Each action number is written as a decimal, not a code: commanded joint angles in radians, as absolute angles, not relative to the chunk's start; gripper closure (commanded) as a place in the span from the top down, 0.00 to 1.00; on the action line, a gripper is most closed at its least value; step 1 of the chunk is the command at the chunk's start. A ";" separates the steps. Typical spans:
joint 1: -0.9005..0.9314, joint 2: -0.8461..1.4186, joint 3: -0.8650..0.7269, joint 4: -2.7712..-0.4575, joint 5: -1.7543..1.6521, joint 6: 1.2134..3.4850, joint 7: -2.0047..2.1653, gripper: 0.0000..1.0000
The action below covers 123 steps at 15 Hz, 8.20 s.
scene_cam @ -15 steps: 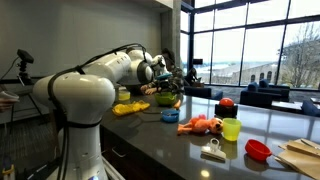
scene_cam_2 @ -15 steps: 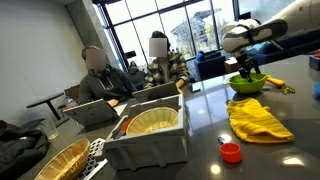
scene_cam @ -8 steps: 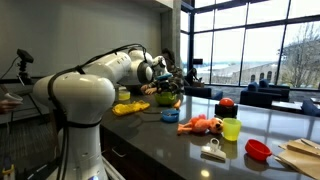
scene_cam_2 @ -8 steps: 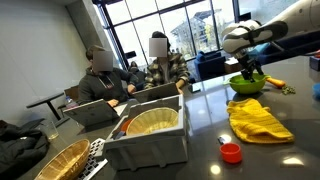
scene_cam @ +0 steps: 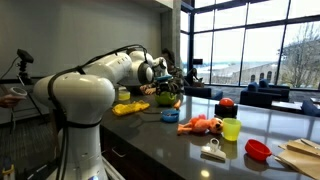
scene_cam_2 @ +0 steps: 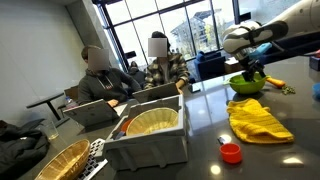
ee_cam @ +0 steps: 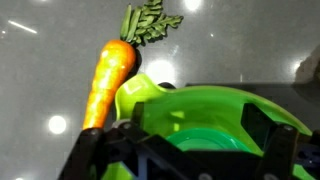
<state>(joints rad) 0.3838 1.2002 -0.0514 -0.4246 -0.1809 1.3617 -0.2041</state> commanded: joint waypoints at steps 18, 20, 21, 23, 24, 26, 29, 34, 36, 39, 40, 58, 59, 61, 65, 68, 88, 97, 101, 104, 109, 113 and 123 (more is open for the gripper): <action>0.379 1.235 0.026 -0.346 0.000 1.426 0.316 1.00; 0.388 1.216 0.013 -0.365 -0.019 1.462 0.338 1.00; 0.393 1.215 0.003 -0.365 -0.031 1.470 0.343 1.00; 0.396 1.210 -0.009 -0.369 -0.051 1.480 0.328 1.00; 0.396 1.210 -0.013 -0.371 -0.059 1.481 0.324 1.00; 0.396 1.209 -0.017 -0.374 -0.069 1.482 0.315 1.00; 0.394 1.212 -0.019 -0.377 -0.076 1.481 0.305 1.00; 0.388 1.224 -0.008 -0.383 -0.067 1.489 0.283 1.00; 0.386 1.245 -0.004 -0.356 -0.064 1.478 0.274 1.00; 0.381 1.262 -0.001 -0.345 -0.061 1.471 0.257 1.00; 0.380 1.265 0.000 -0.345 -0.061 1.469 0.253 1.00; 0.365 1.245 0.001 -0.380 -0.060 1.488 0.212 0.02; 0.364 1.242 0.002 -0.376 -0.059 1.493 0.208 0.02; 0.365 1.232 -0.003 -0.371 -0.065 1.495 0.203 0.02; 0.369 1.212 -0.010 -0.364 -0.073 1.507 0.196 0.01; 0.372 1.202 -0.010 -0.365 -0.075 1.514 0.188 0.01; 0.461 1.077 -0.073 -0.367 -0.209 1.463 0.102 0.01; 0.667 1.041 -0.113 -0.367 -0.312 1.438 0.109 0.01; 0.746 1.049 -0.126 -0.376 -0.333 1.434 0.124 0.01; 0.774 1.062 -0.140 -0.362 -0.342 1.417 0.128 0.01; 0.793 1.059 -0.161 -0.365 -0.355 1.384 0.123 0.01; 0.795 1.058 -0.184 -0.367 -0.378 1.338 0.131 0.01; 0.806 1.050 -0.196 -0.370 -0.379 1.157 0.247 0.01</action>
